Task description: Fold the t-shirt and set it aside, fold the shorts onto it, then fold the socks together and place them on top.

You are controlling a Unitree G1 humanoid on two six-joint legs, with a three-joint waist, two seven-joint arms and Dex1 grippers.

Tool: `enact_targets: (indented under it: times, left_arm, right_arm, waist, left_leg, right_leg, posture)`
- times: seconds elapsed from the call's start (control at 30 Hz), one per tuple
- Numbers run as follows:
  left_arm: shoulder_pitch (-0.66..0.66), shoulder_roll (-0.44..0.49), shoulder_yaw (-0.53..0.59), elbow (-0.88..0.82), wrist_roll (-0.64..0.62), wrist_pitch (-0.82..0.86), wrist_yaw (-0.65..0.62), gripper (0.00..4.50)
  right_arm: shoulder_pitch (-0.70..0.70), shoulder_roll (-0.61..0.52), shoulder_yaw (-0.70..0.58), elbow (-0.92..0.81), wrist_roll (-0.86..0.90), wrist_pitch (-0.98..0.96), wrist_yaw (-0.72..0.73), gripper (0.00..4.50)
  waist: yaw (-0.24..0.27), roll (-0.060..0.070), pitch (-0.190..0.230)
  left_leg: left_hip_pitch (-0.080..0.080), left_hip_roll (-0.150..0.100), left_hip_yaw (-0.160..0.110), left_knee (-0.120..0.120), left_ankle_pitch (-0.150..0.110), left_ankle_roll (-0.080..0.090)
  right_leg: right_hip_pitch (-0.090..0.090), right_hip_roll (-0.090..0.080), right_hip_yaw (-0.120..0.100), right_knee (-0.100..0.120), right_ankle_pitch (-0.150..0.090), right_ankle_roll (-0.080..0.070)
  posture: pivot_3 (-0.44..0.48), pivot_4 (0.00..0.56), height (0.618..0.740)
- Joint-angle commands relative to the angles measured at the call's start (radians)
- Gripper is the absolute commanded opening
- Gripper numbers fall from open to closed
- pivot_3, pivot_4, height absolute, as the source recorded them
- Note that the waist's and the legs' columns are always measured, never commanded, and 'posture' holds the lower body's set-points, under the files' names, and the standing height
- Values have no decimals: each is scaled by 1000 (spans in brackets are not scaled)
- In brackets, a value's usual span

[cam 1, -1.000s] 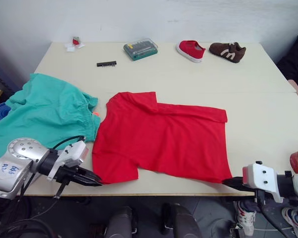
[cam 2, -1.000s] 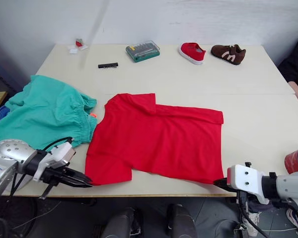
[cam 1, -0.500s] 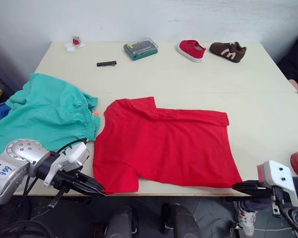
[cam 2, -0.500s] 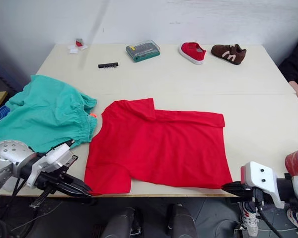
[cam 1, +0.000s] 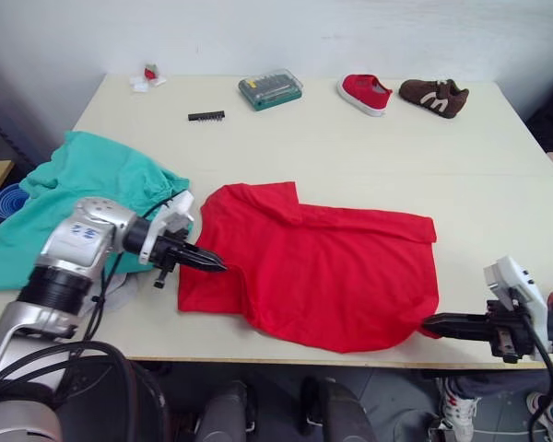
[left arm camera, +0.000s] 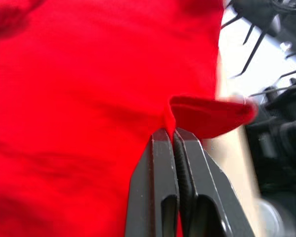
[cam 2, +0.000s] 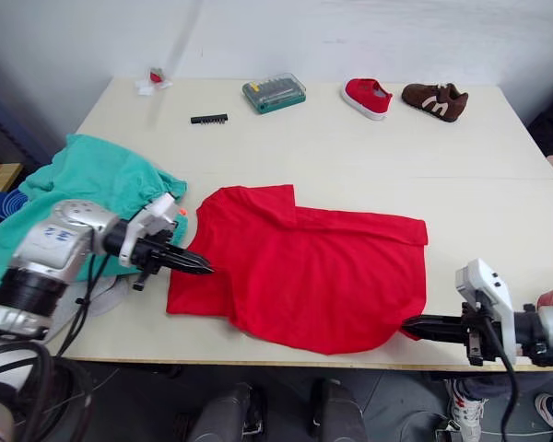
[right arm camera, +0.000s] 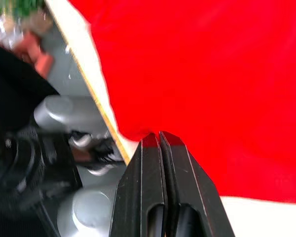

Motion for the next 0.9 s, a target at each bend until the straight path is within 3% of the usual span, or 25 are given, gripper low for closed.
enact_targets:
  times: [0.03,0.43,0.9]
  left_arm:
    - [-50,-19,14,68,55,-73,-23,0]
    - [-73,-31,51,180,127,-137,-27,0]
    - [-79,-57,100,225,144,-152,-7,0]
  right_arm:
    - [-29,14,-23,49,32,43,-30,23]
    - [67,-17,-14,197,-110,-94,39,23]
    - [-29,0,22,93,-125,-178,57,23]
  waist:
    - [-4,-1,0]
    - [0,-1,1]
    - [0,-1,1]
  left_leg:
    - [0,0,0,0,0,0]
    - [1,0,0,2,0,1]
    - [1,0,-1,2,1,0]
  right_leg:
    - [0,0,0,0,0,0]
    - [1,0,0,1,1,2]
    - [1,0,0,2,1,2]
  posture:
    - [0,150,740]
    - [0,150,740]
    - [0,150,740]
